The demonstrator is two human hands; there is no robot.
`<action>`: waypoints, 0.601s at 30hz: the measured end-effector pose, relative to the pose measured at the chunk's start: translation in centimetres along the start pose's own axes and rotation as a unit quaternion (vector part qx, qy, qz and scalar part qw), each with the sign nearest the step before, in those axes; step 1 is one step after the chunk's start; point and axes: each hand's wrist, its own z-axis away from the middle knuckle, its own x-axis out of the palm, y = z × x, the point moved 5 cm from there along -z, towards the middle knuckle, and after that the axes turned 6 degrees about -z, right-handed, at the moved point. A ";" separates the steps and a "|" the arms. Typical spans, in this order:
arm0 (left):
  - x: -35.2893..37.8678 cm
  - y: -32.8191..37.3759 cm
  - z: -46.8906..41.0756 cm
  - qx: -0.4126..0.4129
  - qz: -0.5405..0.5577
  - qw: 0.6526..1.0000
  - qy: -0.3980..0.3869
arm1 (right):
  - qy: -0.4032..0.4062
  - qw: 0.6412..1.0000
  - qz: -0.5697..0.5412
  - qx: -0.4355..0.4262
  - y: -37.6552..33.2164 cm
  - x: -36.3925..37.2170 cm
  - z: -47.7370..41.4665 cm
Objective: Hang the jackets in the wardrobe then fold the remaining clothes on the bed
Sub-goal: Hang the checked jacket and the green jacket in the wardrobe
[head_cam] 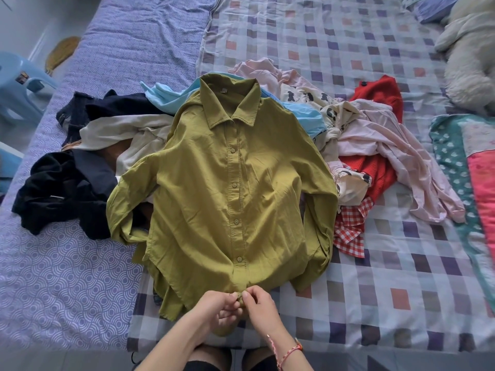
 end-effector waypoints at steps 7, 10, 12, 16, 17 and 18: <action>-1.5 2.7 0.3 0.099 -0.105 0.990 0.007 | -0.035 0.998 -0.047 -0.036 -0.5 -0.3 0.2; -1.5 5.2 0.5 0.166 -0.163 0.972 0.041 | -0.002 0.998 -0.017 -0.054 -2.1 -1.0 -0.1; -1.5 7.0 0.8 0.207 -0.187 0.957 0.080 | -0.014 0.996 0.015 -0.086 -4.2 -1.6 -0.1; -1.2 9.9 1.2 0.246 -0.235 0.932 0.126 | -0.119 0.990 -0.022 -0.068 -7.6 -2.7 0.2; -1.2 10.5 1.6 0.254 -0.239 0.927 0.139 | -0.165 0.983 -0.064 -0.047 -8.3 -2.7 0.7; -1.3 11.1 2.0 0.260 -0.238 0.923 0.153 | -0.209 0.971 -0.110 -0.024 -8.8 -2.5 1.2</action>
